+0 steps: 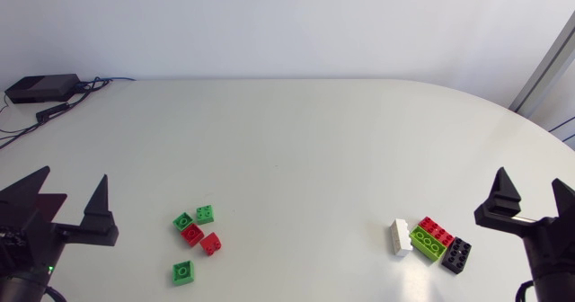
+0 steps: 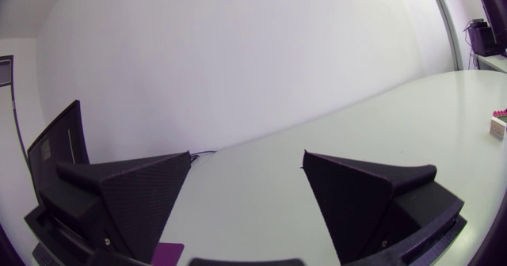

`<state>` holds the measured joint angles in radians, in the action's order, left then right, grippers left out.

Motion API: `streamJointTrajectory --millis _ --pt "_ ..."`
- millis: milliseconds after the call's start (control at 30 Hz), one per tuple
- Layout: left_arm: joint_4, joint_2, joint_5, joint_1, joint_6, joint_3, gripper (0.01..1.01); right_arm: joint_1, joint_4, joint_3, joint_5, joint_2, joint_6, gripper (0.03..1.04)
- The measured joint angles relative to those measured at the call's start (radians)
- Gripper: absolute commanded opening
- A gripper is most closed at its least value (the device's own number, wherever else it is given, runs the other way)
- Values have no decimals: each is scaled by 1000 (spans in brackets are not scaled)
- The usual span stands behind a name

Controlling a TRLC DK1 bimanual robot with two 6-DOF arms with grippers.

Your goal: Sort duplo bricks by size, large to the right and small to the left

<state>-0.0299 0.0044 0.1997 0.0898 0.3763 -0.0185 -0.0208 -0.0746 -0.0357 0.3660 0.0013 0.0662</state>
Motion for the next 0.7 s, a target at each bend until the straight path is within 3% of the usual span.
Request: streamJointTrajectory --millis 233,700 --pt "37 0 -175 -21 42 0 987 1 1 0 -13 0 0 995" --pt "40 1 -190 -38 -24 0 987 27 3 0 -22 0 0 995"
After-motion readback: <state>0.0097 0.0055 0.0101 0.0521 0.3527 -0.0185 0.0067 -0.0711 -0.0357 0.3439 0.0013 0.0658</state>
